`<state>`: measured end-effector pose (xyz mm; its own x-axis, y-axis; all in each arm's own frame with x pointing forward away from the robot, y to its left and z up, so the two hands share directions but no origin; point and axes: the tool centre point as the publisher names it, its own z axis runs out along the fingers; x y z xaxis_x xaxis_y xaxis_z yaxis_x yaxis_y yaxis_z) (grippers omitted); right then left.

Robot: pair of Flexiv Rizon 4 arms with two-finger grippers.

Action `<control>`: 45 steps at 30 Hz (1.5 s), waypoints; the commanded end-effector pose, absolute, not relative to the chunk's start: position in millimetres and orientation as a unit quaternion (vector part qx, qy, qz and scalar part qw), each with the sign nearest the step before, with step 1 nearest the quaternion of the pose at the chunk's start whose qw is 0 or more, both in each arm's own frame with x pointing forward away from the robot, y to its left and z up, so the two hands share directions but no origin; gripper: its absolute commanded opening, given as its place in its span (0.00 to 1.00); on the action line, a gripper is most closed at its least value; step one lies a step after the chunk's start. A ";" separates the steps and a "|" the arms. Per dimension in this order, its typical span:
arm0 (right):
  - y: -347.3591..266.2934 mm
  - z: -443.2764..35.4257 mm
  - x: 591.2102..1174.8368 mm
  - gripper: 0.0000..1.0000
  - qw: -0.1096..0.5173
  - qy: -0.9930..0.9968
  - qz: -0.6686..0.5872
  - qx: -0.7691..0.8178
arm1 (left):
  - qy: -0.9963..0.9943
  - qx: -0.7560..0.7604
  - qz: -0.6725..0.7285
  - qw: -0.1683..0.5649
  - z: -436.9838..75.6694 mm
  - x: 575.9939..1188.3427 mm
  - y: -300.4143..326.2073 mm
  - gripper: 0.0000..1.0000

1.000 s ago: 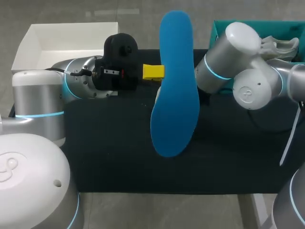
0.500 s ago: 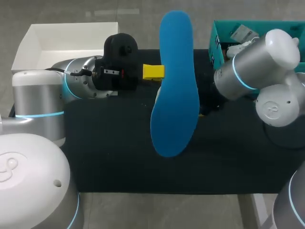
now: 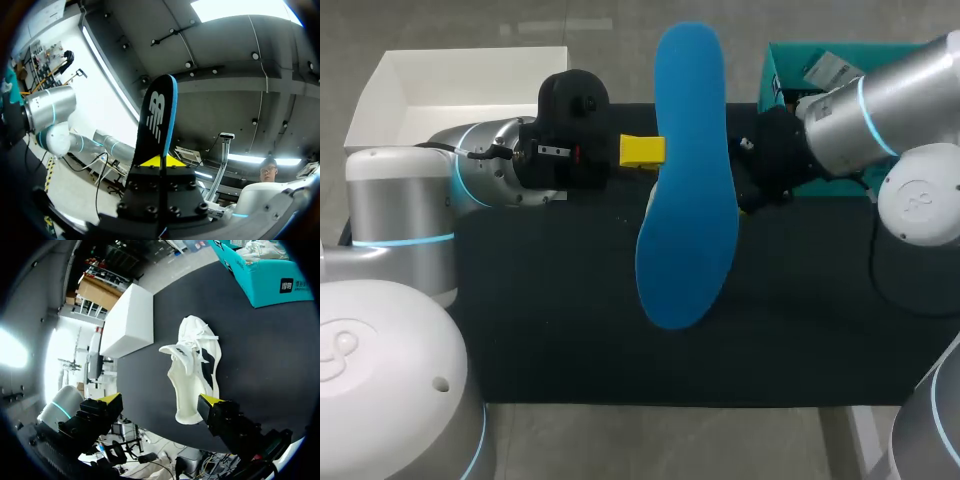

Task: Take the shoe out of the shoebox, open the shoe tongue, remove and reinsert the insole, then place the shoe into the shoebox

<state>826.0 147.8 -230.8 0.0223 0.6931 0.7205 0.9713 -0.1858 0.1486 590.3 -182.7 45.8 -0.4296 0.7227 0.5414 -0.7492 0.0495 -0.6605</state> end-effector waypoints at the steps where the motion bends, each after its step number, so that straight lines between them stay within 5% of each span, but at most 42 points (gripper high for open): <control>1: 118.3 -186.1 802.6 1.00 0.321 -0.570 -0.434 -0.620 | -0.489 0.014 0.690 0.534 45.5 589.6 -182.6 0.00; 8: 113.1 -153.5 789.3 1.00 0.394 -0.518 -0.480 -0.589 | -0.588 -0.078 0.673 0.442 34.4 600.5 -160.6 0.00; 18: 102.4 -142.7 785.7 1.00 0.392 -0.512 -0.487 -0.589 | -0.678 -0.306 0.638 0.200 31.4 636.2 -156.8 0.00; 25: 99.9 -144.7 784.2 1.00 0.395 -0.512 -0.480 -0.593 | -0.699 -0.389 0.593 0.096 21.1 644.7 -154.6 0.00; 40: 96.3 -155.8 780.2 1.00 0.398 -0.506 -0.465 -0.607 | -0.705 -0.380 0.592 0.088 19.3 646.2 -153.7 0.00; 45: 96.7 -153.1 782.1 1.00 0.400 -0.505 -0.463 -0.608 | -0.691 -0.480 0.539 -0.040 2.2 668.4 -152.2 0.00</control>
